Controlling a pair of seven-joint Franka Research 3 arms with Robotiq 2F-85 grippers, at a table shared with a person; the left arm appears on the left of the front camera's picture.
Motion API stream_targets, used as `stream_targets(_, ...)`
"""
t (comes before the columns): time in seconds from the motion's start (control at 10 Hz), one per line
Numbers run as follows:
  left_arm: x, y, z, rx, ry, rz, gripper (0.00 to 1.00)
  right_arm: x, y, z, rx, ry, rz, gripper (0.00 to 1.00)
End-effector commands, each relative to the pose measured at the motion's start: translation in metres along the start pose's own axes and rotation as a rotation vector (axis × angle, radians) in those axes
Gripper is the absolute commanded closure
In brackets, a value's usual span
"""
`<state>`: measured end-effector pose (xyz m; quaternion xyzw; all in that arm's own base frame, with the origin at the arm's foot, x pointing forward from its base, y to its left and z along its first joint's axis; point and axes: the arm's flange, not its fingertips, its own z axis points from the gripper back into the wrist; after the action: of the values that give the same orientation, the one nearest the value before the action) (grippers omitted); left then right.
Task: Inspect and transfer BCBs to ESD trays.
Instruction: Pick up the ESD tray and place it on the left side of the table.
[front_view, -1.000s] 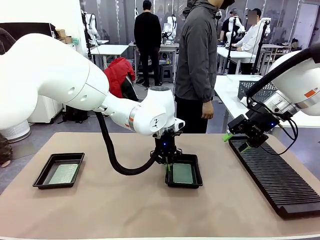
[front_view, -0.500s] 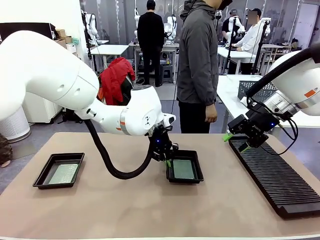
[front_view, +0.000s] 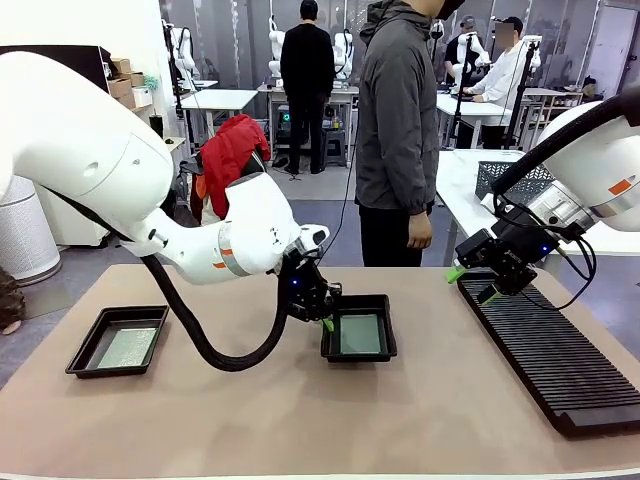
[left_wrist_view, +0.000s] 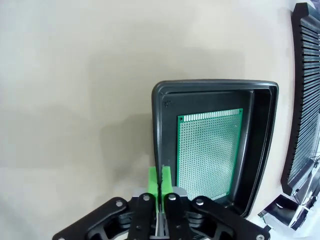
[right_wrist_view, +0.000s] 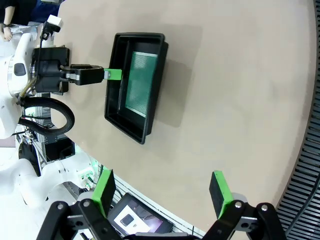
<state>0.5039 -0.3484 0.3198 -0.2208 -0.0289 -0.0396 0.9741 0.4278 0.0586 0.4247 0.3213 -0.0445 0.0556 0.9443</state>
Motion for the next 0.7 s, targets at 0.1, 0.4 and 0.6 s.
stream_targets(0.1,-0.022,0.032,0.035,-0.022,-0.03,-0.002,1.0,0.001,0.001,-0.001,-0.015,-0.007,-0.01,0.0)
stream_targets(0.4,-0.031,0.072,0.067,-0.01,-0.038,0.011,1.0,0.001,0.001,-0.001,-0.015,-0.007,-0.01,0.0)
stream_targets(0.6,-0.037,0.101,0.087,0.01,-0.038,0.012,1.0,0.001,0.001,-0.001,-0.015,-0.007,-0.01,0.0)
